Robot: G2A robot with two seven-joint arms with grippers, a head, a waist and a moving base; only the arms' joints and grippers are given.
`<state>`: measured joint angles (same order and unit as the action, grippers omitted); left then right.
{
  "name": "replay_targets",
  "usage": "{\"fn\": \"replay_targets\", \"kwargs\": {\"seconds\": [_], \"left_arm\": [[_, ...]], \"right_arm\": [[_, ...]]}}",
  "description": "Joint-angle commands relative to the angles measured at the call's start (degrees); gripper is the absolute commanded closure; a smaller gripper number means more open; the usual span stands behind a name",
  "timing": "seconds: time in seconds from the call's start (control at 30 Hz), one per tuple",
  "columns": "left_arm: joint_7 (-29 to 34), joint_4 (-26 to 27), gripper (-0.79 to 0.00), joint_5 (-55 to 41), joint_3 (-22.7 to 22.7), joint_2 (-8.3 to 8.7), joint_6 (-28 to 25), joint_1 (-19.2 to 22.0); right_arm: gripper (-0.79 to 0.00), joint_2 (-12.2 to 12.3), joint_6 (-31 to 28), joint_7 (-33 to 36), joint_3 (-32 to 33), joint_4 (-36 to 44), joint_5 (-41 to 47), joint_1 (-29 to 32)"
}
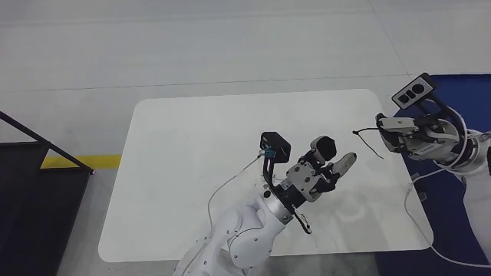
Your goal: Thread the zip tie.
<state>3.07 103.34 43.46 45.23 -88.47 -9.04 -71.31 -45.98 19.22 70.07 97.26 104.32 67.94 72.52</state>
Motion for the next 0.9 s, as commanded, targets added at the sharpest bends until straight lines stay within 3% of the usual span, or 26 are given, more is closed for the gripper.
{"fn": "replay_targets", "kwargs": {"seconds": [0.0, 0.2, 0.33, 0.47, 0.6, 0.7, 0.87], "left_arm": [[0.1, -1.1, -0.785, 0.7, 1.2, 0.13, 1.2, 0.0], [-2.3, -0.8, -0.785, 0.7, 6.7, 0.73, 4.9, -2.1], [-1.3, 7.5, -0.785, 5.4, 12.6, 2.14, 5.0, -6.3], [4.8, 18.8, -0.785, 6.8, 19.6, 3.95, 1.7, -13.9], [17.6, 25.4, -0.785, 7.8, 25.5, 5.67, -2.8, -19.8], [25.1, 28.1, -0.785, 6.9, 28.5, 6.51, -5.1, -21.8], [25.1, 28.1, -0.785, 6.9, 28.5, 6.51, -5.1, -21.8]], "right_arm": [[0.000, 0.0, 0.2, 0.2, 0.5, 0.2, 0.6, -0.1], [0.000, -0.1, 3.9, 1.2, 1.5, 4.0, 4.7, -0.3], [0.000, -0.1, 6.2, 0.1, 0.6, 6.6, 5.0, -0.3], [0.000, -0.1, 6.2, 0.1, 0.6, 6.6, 5.0, -0.3], [0.000, -0.1, 6.2, 0.1, 0.6, 6.6, 5.0, -0.3], [0.000, -0.4, 6.9, -1.7, -1.3, 9.8, 7.1, 0.9], [0.000, -1.3, 6.9, -8.9, -6.2, 16.1, 13.3, 0.1]]}}
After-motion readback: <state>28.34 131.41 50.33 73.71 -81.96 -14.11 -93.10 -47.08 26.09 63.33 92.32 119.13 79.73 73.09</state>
